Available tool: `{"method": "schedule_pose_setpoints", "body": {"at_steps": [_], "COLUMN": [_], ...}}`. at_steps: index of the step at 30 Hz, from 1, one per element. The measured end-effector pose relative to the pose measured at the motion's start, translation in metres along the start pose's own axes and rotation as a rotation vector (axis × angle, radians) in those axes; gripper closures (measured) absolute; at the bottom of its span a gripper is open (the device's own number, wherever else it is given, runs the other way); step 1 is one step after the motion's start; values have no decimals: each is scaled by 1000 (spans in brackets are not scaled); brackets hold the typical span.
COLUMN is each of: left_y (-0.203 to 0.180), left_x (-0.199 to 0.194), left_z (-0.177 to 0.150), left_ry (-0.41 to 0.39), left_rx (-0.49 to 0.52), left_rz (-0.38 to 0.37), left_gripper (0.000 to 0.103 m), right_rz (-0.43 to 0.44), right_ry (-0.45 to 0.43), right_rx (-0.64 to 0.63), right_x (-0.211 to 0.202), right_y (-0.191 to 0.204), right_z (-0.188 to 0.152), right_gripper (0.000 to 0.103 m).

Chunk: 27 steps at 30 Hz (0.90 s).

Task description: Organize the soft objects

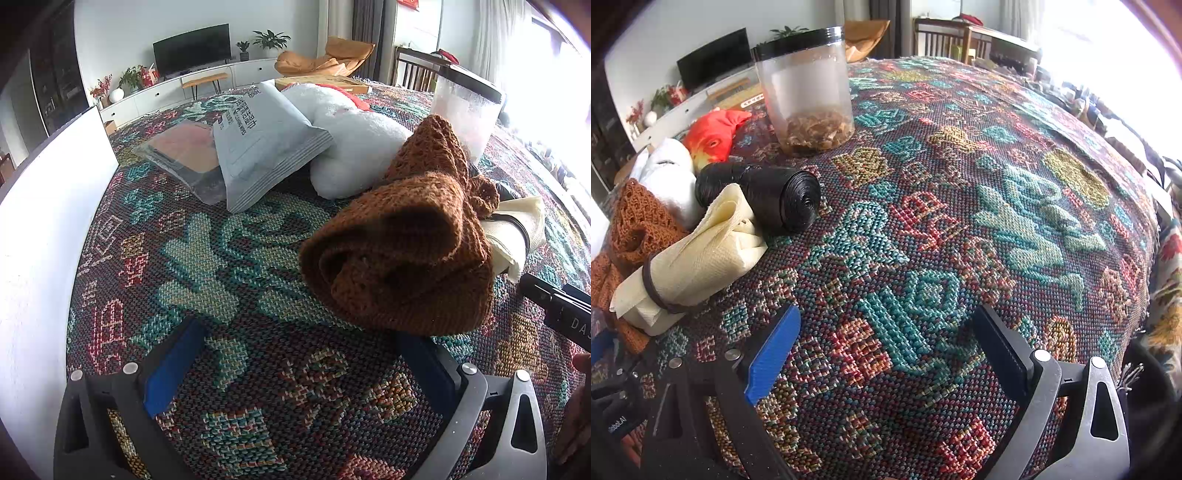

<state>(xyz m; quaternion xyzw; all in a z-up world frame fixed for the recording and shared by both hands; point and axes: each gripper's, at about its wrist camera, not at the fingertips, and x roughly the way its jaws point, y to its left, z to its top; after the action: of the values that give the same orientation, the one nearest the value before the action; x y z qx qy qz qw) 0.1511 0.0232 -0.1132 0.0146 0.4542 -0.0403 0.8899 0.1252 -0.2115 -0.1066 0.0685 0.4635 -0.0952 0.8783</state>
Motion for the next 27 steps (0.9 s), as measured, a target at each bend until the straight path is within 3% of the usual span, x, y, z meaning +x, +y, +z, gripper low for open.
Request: {"method": "schedule_pose_setpoints", "body": {"at_steps": [27], "left_y": [0], "left_x": [0], "left_z": [0], "left_ry": [0], "left_rx": [0], "left_rz": [-2], "left_gripper": [0], "right_rz": [-2], "right_ry": [-1], "right_rx": [-1], "right_x": [1], "right_y": [-2], "right_z": [1], "right_gripper": [7]}}
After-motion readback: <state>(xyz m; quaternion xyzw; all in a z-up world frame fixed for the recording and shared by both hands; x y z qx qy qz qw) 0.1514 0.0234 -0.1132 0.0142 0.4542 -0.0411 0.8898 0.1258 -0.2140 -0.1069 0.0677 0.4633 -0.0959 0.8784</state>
